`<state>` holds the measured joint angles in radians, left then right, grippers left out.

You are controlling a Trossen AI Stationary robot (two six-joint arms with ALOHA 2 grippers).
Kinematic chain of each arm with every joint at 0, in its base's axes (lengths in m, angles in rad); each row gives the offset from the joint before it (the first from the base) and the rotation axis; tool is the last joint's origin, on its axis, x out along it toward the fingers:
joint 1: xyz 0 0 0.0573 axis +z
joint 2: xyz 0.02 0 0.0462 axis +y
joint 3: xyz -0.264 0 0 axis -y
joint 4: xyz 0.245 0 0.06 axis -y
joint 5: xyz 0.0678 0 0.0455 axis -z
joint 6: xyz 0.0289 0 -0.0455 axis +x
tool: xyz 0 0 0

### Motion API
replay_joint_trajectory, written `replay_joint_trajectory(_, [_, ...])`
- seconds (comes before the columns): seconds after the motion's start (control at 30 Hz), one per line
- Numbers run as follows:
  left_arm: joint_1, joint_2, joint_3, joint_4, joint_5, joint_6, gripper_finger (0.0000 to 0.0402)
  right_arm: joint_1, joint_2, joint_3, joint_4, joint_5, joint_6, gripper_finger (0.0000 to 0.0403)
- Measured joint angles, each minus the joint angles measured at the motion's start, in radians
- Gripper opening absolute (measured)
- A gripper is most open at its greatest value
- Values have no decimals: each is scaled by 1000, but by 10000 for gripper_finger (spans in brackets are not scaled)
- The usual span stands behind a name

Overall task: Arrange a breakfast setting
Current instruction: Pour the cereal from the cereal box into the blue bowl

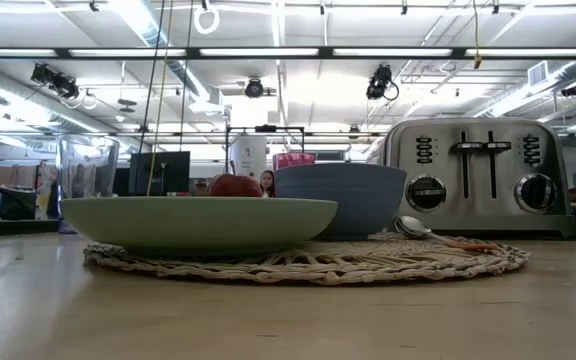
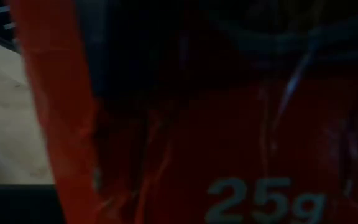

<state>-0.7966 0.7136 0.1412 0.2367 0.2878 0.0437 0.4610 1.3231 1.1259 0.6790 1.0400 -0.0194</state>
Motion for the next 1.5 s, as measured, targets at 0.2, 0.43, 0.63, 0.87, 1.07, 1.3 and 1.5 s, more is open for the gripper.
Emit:
replay_joint_trajectory(0.2, [-48, -1, 10, -24, -78, -22, 221, 20, 0, 0, -8, 18, -5, 309])
replay_joint_trajectory(0.43, [-65, -1, 11, -25, -95, -69, 224, 21, 0, 0, -17, 36, 1, 309])
replay_joint_trajectory(0.63, [-65, -1, 11, -27, -93, -111, 226, 22, 0, 0, -17, 40, 7, 309])
replay_joint_trajectory(0.87, [-66, -1, 11, -24, -90, -18, 248, 21, 0, 0, -53, 40, 54, 309])
replay_joint_trajectory(1.07, [-65, -1, 11, 17, -143, 13, 284, 21, 0, 0, -54, 40, 53, 309])
replay_joint_trajectory(1.3, [-64, -8, 14, 53, -161, -12, 305, 21, 0, 0, -72, 40, 54, 309])
replay_joint_trajectory(1.5, [-78, -44, 79, 0, -161, -59, 307, 22, 0, 0, -75, 40, 54, 309])
